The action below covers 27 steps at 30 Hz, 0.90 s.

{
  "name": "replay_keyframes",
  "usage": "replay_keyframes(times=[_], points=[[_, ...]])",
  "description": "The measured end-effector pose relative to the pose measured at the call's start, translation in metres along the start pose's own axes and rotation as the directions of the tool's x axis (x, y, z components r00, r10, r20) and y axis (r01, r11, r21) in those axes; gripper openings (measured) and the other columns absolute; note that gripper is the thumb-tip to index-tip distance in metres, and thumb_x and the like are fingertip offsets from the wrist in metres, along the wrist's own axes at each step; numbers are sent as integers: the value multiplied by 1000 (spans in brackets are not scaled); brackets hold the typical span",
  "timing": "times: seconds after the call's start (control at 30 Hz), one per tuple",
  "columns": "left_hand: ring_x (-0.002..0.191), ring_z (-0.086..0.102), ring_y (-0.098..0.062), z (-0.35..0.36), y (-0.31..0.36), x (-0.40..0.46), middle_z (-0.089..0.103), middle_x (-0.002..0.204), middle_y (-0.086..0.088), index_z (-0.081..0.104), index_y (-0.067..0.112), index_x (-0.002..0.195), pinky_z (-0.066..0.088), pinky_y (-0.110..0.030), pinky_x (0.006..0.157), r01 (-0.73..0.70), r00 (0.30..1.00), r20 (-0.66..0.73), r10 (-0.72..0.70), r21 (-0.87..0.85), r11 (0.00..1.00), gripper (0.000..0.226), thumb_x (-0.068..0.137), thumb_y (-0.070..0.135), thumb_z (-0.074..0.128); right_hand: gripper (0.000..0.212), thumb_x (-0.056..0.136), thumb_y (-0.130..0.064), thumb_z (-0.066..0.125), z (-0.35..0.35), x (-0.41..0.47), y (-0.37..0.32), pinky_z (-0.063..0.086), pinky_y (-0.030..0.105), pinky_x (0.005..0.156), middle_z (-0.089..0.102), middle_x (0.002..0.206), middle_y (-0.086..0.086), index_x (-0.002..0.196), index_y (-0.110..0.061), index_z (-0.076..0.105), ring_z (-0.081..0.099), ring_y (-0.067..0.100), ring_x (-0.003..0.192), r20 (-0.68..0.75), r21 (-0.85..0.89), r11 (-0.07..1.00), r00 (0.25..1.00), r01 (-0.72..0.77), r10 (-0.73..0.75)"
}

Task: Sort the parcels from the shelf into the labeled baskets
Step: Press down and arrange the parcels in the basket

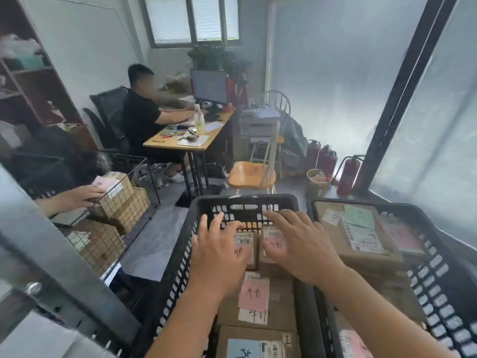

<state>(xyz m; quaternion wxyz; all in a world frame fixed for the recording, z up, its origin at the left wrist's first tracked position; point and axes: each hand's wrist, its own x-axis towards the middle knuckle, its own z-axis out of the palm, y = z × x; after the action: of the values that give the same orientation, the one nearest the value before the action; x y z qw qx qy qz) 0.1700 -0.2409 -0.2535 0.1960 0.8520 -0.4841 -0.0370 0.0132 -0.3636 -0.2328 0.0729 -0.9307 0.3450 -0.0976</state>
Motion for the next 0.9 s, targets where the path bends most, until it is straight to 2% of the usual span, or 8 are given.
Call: replay_keyframes(times=[0.23,0.43,0.7,0.9], points=[[161,-3,-24,-20,43,-47,20,171,3,36,42,149,17,-55,129,89,991,-105,-84,45,995,51,101,55,46,71,97,-70,36,-26,-22,5,36,43,114,35,157,-14,160,-47,16,33,17,144,41,28,974,973,225,-226],[161,0,-28,-34,57,-112,21,170,3,37,42,148,16,-59,127,282,946,-198,-256,116,952,49,101,55,42,70,97,-72,35,-41,-46,-6,33,46,118,32,161,-14,159,-50,12,30,18,147,76,57,901,898,429,-433],[160,7,-28,-70,57,-232,25,169,6,37,45,146,17,-55,129,579,780,-337,-527,73,812,48,99,53,49,63,99,-68,39,-43,-101,-87,33,43,117,39,155,-18,156,-49,21,34,14,143,46,160,711,715,684,-698],[160,7,-20,-103,46,-342,24,169,13,40,45,147,17,-49,129,691,630,-443,-637,-53,721,45,103,46,49,64,99,-68,41,-42,-165,-167,33,43,117,37,156,-18,158,-50,20,32,14,146,32,264,532,544,804,-838]])
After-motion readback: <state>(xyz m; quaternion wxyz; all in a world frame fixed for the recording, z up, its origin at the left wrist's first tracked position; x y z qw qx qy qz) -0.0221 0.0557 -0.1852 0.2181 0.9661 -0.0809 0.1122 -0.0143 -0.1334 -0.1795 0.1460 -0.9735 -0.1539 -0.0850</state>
